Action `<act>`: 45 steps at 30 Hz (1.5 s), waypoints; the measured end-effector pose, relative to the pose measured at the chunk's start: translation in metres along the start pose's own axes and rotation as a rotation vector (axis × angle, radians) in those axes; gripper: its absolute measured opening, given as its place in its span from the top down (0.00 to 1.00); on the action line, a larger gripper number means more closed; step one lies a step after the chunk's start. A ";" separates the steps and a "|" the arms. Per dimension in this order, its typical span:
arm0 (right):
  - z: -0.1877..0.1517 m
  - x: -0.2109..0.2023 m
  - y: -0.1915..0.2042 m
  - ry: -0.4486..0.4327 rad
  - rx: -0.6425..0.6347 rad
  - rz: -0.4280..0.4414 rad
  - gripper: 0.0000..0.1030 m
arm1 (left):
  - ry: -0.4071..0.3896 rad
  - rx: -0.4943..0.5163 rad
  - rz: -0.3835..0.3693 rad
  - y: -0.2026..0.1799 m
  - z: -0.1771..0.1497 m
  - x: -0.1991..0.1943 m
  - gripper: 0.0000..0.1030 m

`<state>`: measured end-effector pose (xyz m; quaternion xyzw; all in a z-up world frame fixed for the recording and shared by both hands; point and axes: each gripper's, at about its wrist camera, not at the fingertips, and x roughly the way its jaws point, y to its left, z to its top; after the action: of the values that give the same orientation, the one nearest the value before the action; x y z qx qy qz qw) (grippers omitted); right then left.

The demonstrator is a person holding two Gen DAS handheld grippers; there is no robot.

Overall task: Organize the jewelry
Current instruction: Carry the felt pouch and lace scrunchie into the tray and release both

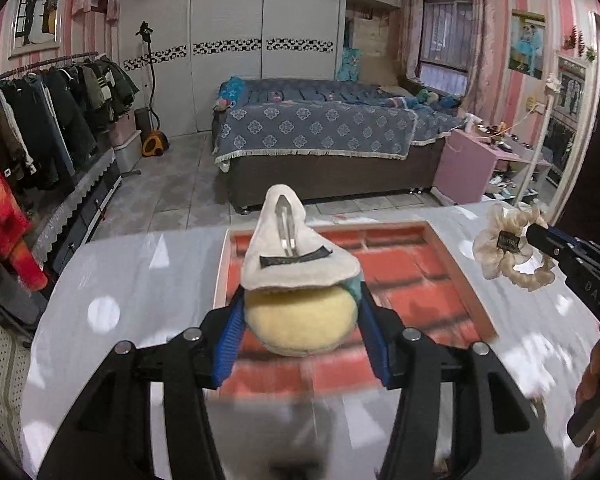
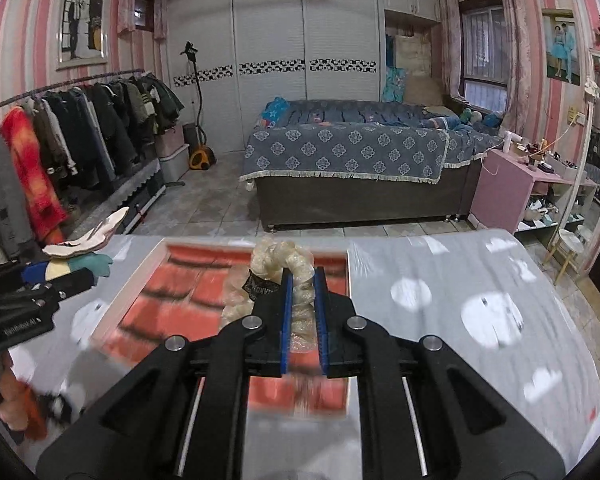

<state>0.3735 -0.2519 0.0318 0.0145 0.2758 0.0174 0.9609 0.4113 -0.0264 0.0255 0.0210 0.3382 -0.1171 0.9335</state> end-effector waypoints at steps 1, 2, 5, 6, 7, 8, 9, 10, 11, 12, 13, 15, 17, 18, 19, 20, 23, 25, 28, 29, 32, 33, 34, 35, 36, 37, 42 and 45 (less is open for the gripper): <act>0.008 0.017 0.001 0.011 -0.001 -0.010 0.89 | 0.015 -0.008 -0.006 0.001 0.006 0.013 0.49; 0.012 0.028 0.002 0.022 0.004 -0.011 0.89 | 0.038 -0.018 -0.017 0.002 0.014 0.030 0.49; 0.022 0.070 -0.001 0.066 0.038 -0.011 0.89 | 0.066 -0.021 -0.022 0.001 0.029 0.065 0.49; 0.024 0.083 -0.002 0.082 0.047 -0.014 0.89 | 0.077 -0.013 -0.019 0.001 0.033 0.076 0.49; 0.025 0.098 -0.004 0.102 0.059 -0.015 0.89 | 0.087 -0.004 -0.017 -0.001 0.036 0.085 0.49; 0.024 0.107 -0.005 0.116 0.066 -0.018 0.89 | 0.097 0.004 -0.013 -0.003 0.037 0.097 0.49; 0.024 0.120 -0.007 0.133 0.075 -0.021 0.89 | 0.111 0.011 -0.012 -0.005 0.039 0.108 0.49; 0.022 0.128 -0.006 0.147 0.080 -0.023 0.89 | 0.120 0.014 -0.012 -0.005 0.039 0.115 0.49; 0.022 0.141 -0.006 0.166 0.085 -0.028 0.89 | 0.133 0.016 -0.013 -0.006 0.040 0.127 0.49; 0.021 0.149 -0.006 0.178 0.085 -0.033 0.89 | 0.146 0.017 -0.017 -0.006 0.040 0.135 0.49; 0.020 0.157 -0.006 0.187 0.083 -0.040 0.89 | 0.156 0.016 -0.018 -0.005 0.039 0.142 0.49; 0.018 0.176 -0.007 0.216 0.085 -0.054 0.89 | 0.193 0.008 -0.032 -0.002 0.040 0.162 0.49; 0.015 0.192 -0.008 0.255 0.090 -0.058 0.89 | 0.229 0.002 -0.042 0.002 0.038 0.177 0.49; 0.012 0.196 -0.011 0.271 0.086 -0.062 0.89 | 0.246 -0.001 -0.049 0.004 0.037 0.183 0.49; 0.009 0.202 -0.009 0.296 0.073 -0.070 0.89 | 0.278 -0.006 -0.065 0.005 0.036 0.191 0.49; 0.008 0.207 -0.008 0.310 0.064 -0.076 0.89 | 0.295 -0.012 -0.070 0.007 0.034 0.195 0.49; 0.001 0.223 -0.006 0.381 0.053 -0.095 0.89 | 0.340 -0.019 -0.088 0.008 0.030 0.207 0.49; -0.004 0.231 -0.007 0.413 0.046 -0.096 0.89 | 0.368 -0.021 -0.086 0.007 0.028 0.213 0.49; -0.009 0.239 -0.006 0.450 0.030 -0.097 0.89 | 0.384 -0.032 -0.091 0.009 0.026 0.217 0.48; -0.010 0.241 -0.005 0.456 0.027 -0.096 0.88 | 0.383 -0.035 -0.096 0.012 0.024 0.215 0.48; -0.011 0.242 -0.001 0.468 -0.003 -0.111 0.88 | 0.401 -0.049 -0.112 0.016 0.023 0.214 0.48; -0.013 0.242 0.001 0.479 -0.017 -0.113 0.88 | 0.406 -0.056 -0.119 0.018 0.023 0.213 0.48; -0.014 0.242 0.002 0.486 -0.027 -0.115 0.88 | 0.411 -0.063 -0.124 0.019 0.021 0.211 0.48; -0.015 0.241 0.004 0.486 -0.044 -0.120 0.87 | 0.413 -0.069 -0.130 0.021 0.019 0.208 0.48; -0.017 0.240 0.006 0.484 -0.058 -0.130 0.88 | 0.416 -0.072 -0.132 0.021 0.018 0.205 0.48; -0.019 0.238 0.005 0.483 -0.066 -0.138 0.87 | 0.418 -0.073 -0.133 0.022 0.016 0.202 0.48; -0.023 0.234 0.000 0.481 -0.039 -0.132 0.84 | 0.419 -0.062 -0.117 0.022 0.010 0.193 0.48; -0.023 0.231 -0.002 0.479 -0.034 -0.130 0.72 | 0.414 -0.055 -0.098 0.023 0.008 0.191 0.45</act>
<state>0.5571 -0.2438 -0.1099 -0.0239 0.4958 -0.0367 0.8673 0.5635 -0.0442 -0.0904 0.0027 0.5265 -0.1465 0.8375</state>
